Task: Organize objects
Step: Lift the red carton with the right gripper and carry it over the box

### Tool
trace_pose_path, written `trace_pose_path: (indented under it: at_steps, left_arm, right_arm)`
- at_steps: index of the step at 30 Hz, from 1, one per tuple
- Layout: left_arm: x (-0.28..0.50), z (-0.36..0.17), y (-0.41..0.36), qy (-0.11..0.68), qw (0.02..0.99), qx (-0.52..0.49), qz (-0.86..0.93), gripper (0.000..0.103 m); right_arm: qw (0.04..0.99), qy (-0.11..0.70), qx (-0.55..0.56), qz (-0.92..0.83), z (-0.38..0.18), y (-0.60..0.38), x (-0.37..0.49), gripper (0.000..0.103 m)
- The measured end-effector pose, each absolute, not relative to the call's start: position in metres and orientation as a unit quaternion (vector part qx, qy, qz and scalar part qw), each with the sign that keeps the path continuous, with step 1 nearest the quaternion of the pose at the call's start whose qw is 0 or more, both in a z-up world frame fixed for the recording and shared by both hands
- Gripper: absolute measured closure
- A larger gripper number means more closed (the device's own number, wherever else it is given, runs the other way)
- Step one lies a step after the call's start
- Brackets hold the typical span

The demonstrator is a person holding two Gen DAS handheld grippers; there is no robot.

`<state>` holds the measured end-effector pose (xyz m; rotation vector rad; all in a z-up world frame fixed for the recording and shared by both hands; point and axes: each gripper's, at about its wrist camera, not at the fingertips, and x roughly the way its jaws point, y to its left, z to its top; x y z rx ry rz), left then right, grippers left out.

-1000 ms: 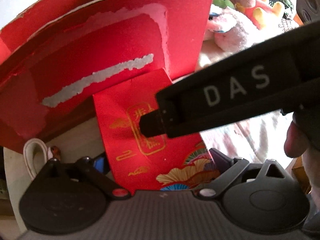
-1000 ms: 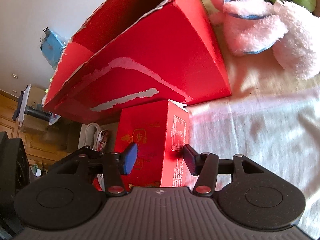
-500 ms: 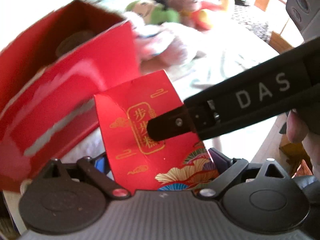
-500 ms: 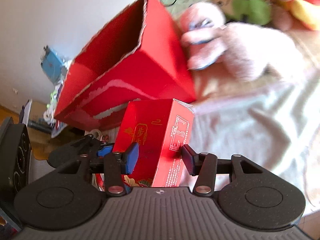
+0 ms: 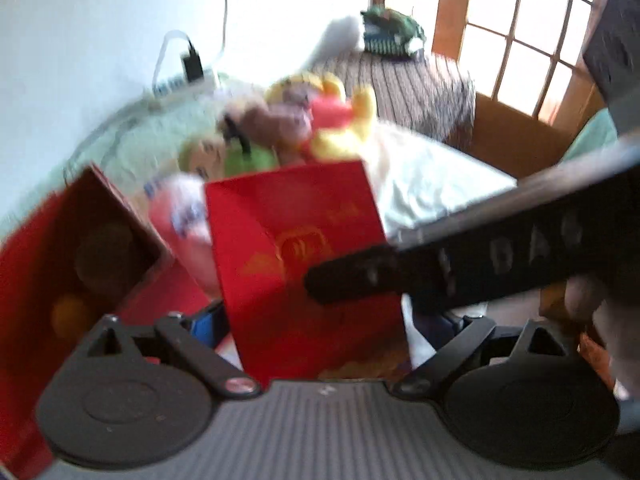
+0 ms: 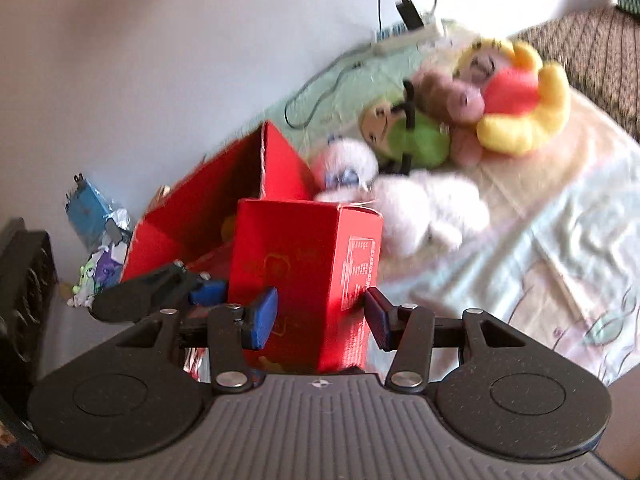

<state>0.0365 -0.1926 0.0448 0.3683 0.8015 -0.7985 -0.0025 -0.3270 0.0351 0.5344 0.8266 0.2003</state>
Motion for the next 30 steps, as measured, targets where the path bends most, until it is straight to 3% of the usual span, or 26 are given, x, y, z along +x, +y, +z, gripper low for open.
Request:
trace_pose_path:
  at_steps: [6, 21, 30]
  left_arm:
    - [0.053, 0.065, -0.181, 0.35, 0.849, 0.152, -0.366, 0.01]
    - [0.083, 0.124, -0.076, 0.298, 0.911, 0.079, -0.275, 0.01]
    - [0.12, 0.116, -0.013, 0.332, 0.921, 0.022, -0.204, 0.01]
  right_arm:
    - [0.88, 0.373, 0.276, 0.101, 0.047, -0.321, 0.008, 0.052]
    - [0.909, 0.317, 0.177, 0.205, 0.109, -0.242, 0.073, 0.052]
    - [0.898, 0.324, 0.122, 0.273, 0.107, -0.183, 0.134, 0.052]
